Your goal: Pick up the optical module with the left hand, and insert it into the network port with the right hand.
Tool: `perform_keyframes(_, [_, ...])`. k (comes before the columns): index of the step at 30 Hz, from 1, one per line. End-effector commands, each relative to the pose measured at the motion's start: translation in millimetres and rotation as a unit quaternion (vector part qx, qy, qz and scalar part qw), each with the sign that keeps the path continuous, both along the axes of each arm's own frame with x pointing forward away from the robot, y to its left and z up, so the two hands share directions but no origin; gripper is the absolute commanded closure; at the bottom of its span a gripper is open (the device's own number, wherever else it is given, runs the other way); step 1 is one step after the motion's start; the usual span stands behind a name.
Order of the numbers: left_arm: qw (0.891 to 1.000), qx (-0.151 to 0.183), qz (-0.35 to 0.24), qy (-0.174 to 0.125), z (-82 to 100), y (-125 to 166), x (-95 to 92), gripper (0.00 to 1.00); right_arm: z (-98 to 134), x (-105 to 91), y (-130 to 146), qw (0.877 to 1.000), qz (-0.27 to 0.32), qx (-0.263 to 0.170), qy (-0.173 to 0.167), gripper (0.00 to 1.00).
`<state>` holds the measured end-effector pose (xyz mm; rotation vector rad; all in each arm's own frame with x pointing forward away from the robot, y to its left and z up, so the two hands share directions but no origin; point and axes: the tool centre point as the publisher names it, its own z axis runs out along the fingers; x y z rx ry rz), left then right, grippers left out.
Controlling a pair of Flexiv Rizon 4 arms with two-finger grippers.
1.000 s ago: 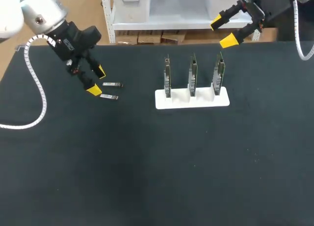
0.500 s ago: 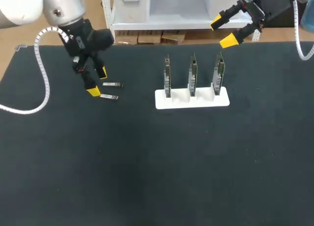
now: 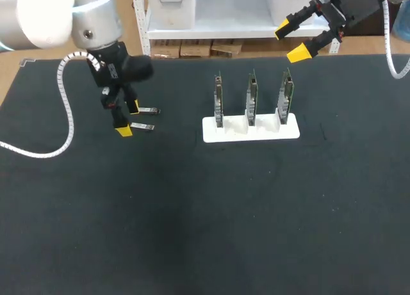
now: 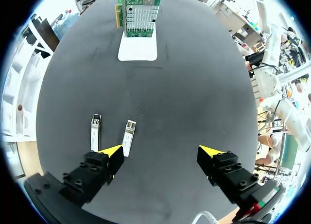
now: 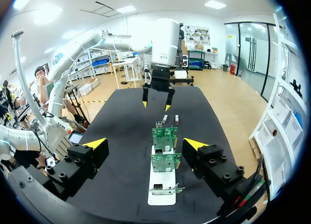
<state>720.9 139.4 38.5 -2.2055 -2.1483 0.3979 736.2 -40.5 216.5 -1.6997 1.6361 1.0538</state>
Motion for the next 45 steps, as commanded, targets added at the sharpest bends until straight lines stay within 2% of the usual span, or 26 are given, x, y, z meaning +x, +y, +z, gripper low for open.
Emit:
perform_keyframes(1, [1.000, 0.010, -0.001, -0.002, -6.0, -1.4, 1.7, 0.00, -0.2, 1.2, 0.1, 1.000, 0.001, 0.000, 0.001, 0.00])
perform_keyframes(15, [0.999, 0.028, -0.021, 0.012, -22.3, -7.3, 8.0, 0.00, -0.2, 1.2, 0.1, 1.000, 0.001, 0.000, 0.001, 0.00])
perform_keyframes(45, [0.998, 0.050, -0.033, 0.027, -34.6, -5.7, 32.2, 0.00, -0.2, 1.2, 0.1, 1.000, 0.001, 0.000, 0.001, 0.00])
